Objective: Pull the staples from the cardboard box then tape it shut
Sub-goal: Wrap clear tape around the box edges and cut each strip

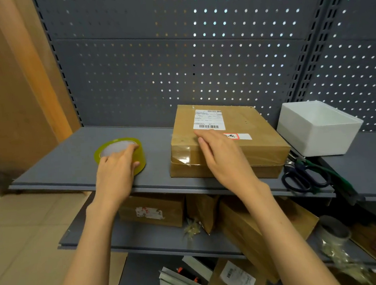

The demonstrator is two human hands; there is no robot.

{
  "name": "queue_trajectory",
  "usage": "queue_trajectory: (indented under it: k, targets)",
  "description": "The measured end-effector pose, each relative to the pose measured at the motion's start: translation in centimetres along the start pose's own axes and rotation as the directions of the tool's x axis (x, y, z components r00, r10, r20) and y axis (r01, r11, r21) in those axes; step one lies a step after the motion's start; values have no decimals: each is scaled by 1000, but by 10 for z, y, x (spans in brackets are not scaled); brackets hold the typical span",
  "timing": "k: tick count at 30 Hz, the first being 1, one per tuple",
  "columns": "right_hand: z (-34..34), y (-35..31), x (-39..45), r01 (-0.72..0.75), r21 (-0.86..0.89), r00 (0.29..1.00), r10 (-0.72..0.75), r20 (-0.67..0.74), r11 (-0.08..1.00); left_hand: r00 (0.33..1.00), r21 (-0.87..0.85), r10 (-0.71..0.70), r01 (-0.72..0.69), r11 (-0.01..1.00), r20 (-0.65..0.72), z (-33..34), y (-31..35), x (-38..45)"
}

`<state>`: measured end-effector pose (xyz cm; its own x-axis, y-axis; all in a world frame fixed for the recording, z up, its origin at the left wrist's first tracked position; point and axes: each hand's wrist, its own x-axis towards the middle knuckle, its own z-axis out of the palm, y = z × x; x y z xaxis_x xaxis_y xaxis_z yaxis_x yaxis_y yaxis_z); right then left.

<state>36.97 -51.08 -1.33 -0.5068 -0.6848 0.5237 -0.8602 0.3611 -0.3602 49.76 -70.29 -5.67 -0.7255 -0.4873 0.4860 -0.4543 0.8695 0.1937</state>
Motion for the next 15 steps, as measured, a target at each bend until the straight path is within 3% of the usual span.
queue_trajectory:
  k: [5,8,12,15]
  targets:
    - [5,-4,0,-1,-15,1000,1,9,1000,999,-12,-22,23,1000,46,7,-1,1]
    - [6,-10,1,7,-28,1000,-6,20,1000,996,-186,-84,89,978,35,-2,8,2]
    - [13,-22,7,54,-31,996,-52,66,998,991,-470,130,-130,873,-34,-24,49,0]
    - [24,-22,9,89,-72,993,-82,88,993,975,-557,221,-170,813,25,-17,70,1]
